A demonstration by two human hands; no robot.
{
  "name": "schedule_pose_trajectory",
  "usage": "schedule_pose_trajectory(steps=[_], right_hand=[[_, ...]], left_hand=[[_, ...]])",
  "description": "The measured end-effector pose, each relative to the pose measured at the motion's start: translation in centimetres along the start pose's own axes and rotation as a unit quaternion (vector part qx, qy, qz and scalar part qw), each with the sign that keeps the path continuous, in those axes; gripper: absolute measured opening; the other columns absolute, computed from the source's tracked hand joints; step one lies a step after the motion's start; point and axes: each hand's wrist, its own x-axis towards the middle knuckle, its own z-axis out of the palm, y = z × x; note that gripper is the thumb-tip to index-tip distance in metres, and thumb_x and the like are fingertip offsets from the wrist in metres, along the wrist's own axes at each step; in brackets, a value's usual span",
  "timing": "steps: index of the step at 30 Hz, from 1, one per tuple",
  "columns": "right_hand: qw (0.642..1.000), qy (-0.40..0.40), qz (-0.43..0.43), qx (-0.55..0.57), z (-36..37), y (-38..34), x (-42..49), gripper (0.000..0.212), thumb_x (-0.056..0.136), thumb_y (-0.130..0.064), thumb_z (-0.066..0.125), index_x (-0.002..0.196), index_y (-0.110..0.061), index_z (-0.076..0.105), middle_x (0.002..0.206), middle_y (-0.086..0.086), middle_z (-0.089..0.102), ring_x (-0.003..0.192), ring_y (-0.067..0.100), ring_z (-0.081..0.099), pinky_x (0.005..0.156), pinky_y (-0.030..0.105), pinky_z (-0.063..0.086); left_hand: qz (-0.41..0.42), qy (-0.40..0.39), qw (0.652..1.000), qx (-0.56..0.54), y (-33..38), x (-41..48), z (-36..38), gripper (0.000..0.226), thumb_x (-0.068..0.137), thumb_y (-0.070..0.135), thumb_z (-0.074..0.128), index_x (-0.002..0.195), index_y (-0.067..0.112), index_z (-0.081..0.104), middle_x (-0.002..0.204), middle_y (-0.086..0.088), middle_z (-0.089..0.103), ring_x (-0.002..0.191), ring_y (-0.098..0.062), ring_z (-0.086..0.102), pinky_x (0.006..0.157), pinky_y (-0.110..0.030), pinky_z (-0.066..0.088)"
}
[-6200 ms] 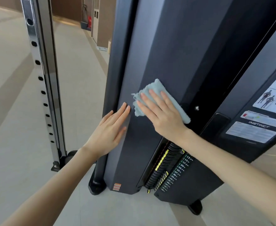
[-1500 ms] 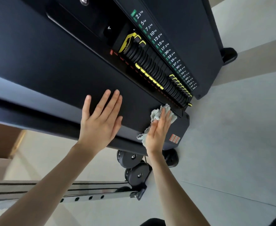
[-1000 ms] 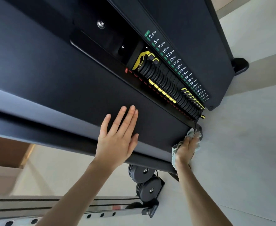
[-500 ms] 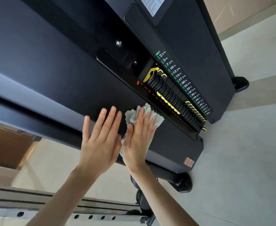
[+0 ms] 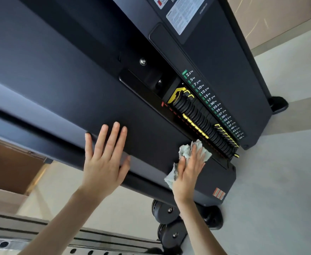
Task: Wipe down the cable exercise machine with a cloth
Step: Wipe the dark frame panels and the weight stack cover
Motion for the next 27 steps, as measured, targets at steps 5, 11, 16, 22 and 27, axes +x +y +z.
schedule_pose_trajectory(steps=[5, 11, 16, 22, 27], right_hand=[[0.992, -0.032, -0.118, -0.019, 2.0, -7.6, -0.2, 0.055, 0.103, -0.038, 0.029, 0.15, -0.011, 0.025, 0.158, 0.011, 0.019, 0.148, 0.026, 0.005, 0.117, 0.054, 0.015], [0.946, -0.129, -0.296, -0.036, 2.6, -13.2, 2.8, 0.048, 0.101, -0.016, 0.04, 0.147, -0.006, 0.032, 0.156, 0.015, 0.025, 0.147, 0.029, 0.01, 0.116, 0.054, 0.019], [0.929, -0.171, -0.311, -0.107, -1.8, -8.2, 3.6, 0.059, 0.092, 0.002, 0.043, 0.148, -0.009, 0.03, 0.157, 0.01, 0.024, 0.147, 0.028, 0.015, 0.112, 0.051, 0.031], [0.941, -0.265, -0.163, -0.13, -8.4, -12.4, 5.8, 0.051, 0.095, -0.014, 0.036, 0.146, -0.011, 0.037, 0.156, 0.007, 0.027, 0.146, 0.02, 0.018, 0.114, 0.041, 0.028], [0.95, -0.245, -0.13, -0.142, -13.2, -28.8, 10.3, 0.051, 0.098, -0.03, 0.022, 0.147, -0.023, 0.033, 0.156, 0.003, 0.027, 0.146, 0.013, 0.018, 0.116, 0.023, 0.022]], left_hand=[[0.002, -0.018, 0.998, -0.052, -0.2, 0.1, -0.6, 0.066, 0.089, 0.034, 0.042, 0.147, 0.005, 0.029, 0.152, -0.016, 0.031, 0.148, -0.028, 0.006, 0.119, -0.047, -0.007], [-0.014, -0.02, 0.998, -0.056, -0.2, -0.1, -1.3, 0.061, 0.091, 0.03, 0.041, 0.147, 0.006, 0.031, 0.153, -0.01, 0.028, 0.148, -0.025, 0.012, 0.12, -0.048, 0.002], [-0.05, -0.034, 0.998, -0.028, 1.0, 1.4, -3.0, 0.061, 0.092, 0.031, 0.039, 0.146, 0.005, 0.037, 0.153, -0.012, 0.029, 0.142, -0.029, 0.025, 0.12, -0.048, 0.004], [-0.084, -0.074, 0.99, -0.089, 0.9, 6.5, -7.3, 0.058, 0.094, 0.032, 0.039, 0.144, 0.003, 0.041, 0.153, -0.013, 0.033, 0.143, -0.028, 0.026, 0.118, -0.05, 0.013], [-0.082, -0.094, 0.98, -0.157, -4.7, 13.4, -15.0, 0.057, 0.096, 0.034, 0.037, 0.142, 0.002, 0.044, 0.152, -0.013, 0.035, 0.142, -0.026, 0.028, 0.117, -0.052, 0.02]])
